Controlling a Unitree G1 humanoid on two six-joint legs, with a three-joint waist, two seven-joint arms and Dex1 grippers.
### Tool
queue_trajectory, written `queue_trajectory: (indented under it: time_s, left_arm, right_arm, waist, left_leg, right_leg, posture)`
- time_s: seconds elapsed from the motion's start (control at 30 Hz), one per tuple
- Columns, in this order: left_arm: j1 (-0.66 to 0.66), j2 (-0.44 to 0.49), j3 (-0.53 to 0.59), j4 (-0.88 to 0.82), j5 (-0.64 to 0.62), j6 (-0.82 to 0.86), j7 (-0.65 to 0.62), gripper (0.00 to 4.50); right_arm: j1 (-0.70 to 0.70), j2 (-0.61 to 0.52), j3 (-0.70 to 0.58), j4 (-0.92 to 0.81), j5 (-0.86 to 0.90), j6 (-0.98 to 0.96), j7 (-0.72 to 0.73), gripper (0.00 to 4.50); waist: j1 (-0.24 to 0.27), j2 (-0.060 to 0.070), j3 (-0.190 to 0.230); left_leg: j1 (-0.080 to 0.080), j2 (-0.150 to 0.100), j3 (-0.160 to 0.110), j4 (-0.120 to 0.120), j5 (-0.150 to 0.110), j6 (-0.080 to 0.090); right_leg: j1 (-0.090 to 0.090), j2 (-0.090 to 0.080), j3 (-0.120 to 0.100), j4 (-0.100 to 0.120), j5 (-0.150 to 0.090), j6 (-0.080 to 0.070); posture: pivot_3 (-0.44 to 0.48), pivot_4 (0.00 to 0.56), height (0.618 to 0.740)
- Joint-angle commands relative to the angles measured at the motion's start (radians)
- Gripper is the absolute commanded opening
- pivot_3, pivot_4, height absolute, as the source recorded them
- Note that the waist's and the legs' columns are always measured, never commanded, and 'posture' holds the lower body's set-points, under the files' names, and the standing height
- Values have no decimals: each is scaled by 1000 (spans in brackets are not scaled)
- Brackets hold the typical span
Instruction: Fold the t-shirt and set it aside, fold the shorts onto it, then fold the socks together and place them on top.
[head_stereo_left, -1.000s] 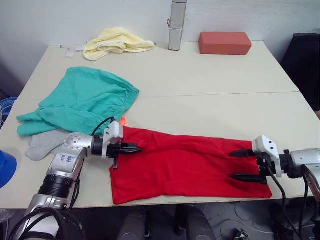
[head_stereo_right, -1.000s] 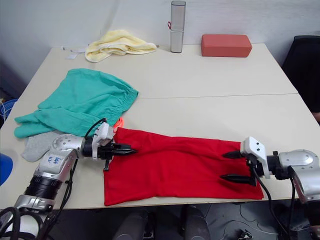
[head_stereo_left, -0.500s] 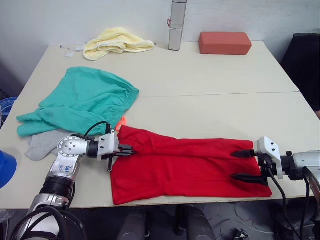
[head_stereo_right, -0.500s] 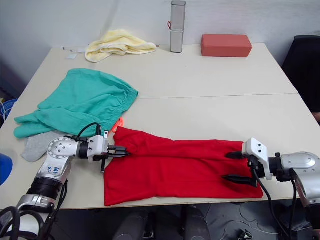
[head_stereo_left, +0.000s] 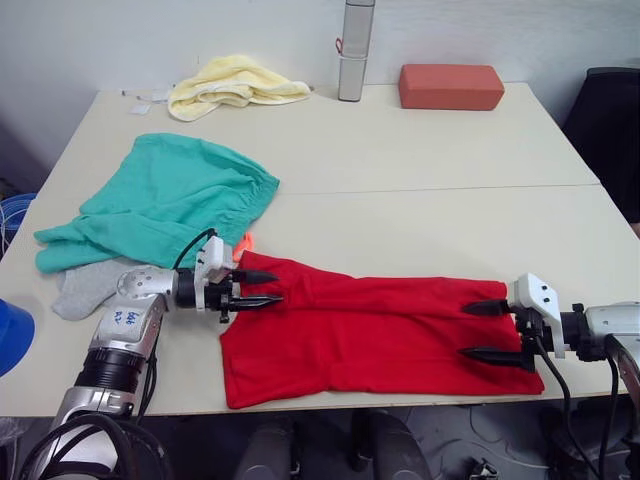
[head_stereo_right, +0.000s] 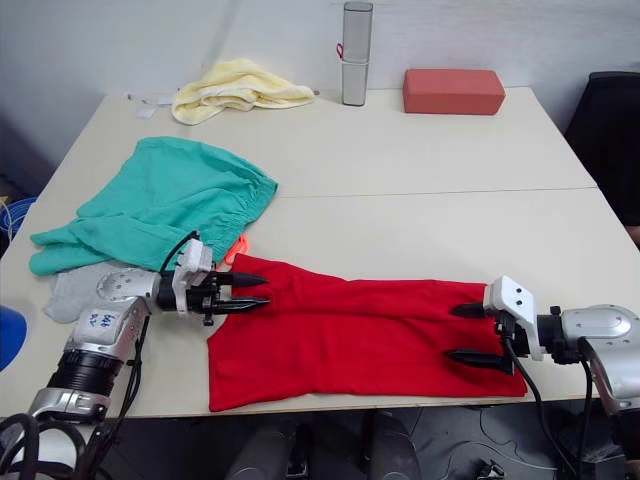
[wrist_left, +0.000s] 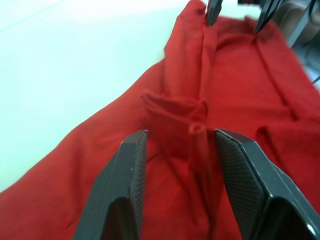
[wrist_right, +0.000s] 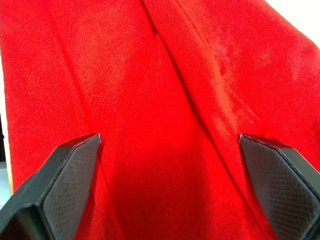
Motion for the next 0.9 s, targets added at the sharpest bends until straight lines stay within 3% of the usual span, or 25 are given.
queue_trajectory:
  time_s: [0.03,0.07,0.17,0.33,0.47,0.7,0.9]
  left_arm:
    - [2,37,-2,-42,-1,43,-28,2242]
    - [6,42,-8,-41,12,27,-39,2242]
    - [18,40,-13,-45,21,-7,-60,1607]
    - [28,35,4,-52,17,-67,-84,38]
    - [32,22,36,-56,-2,-146,-100,38]
    - [74,55,11,27,97,-529,-203,38]
    - [83,59,-7,117,151,-716,-226,38]
  right_arm:
    - [10,-7,-28,-23,13,6,-2,4500]
    - [10,-7,-28,-24,14,7,-3,4500]
    - [11,-7,-29,-25,16,9,-5,4500]
    - [6,-5,-30,-22,18,8,-10,4500]
    - [11,-9,-36,-20,20,4,-8,4500]
    - [25,-21,-56,-6,14,-18,0,4500]
    - [49,-27,-78,0,5,-40,3,4500]
  waist:
    - [0,0,0]
    - [0,0,0]
    - [0,0,0]
    - [0,0,0]
    - [0,0,0]
    - [0,0,0]
    - [0,0,0]
  left_leg:
    - [0,0,0,0,0,0]
    - [0,0,0,0,0,0]
    - [0,0,0,0,0,0]
    - [0,0,0,0,0,-1]
    - [0,0,0,0,0,-1]
    - [0,0,0,0,-1,-1]
    - [0,0,0,0,-1,0]
  right_leg:
    - [0,0,0,0,0,0]
    - [0,0,0,0,0,0]
    - [0,0,0,-1,0,0]
    - [0,0,0,-2,0,0]
    - [0,-1,0,-2,0,0]
    - [0,-1,0,-2,0,0]
    - [-1,-1,0,-3,0,0]
  posture:
    - [0,150,740]
    - [0,150,740]
    - [0,150,740]
    - [0,150,740]
    - [0,150,740]
    - [0,150,740]
    - [0,150,740]
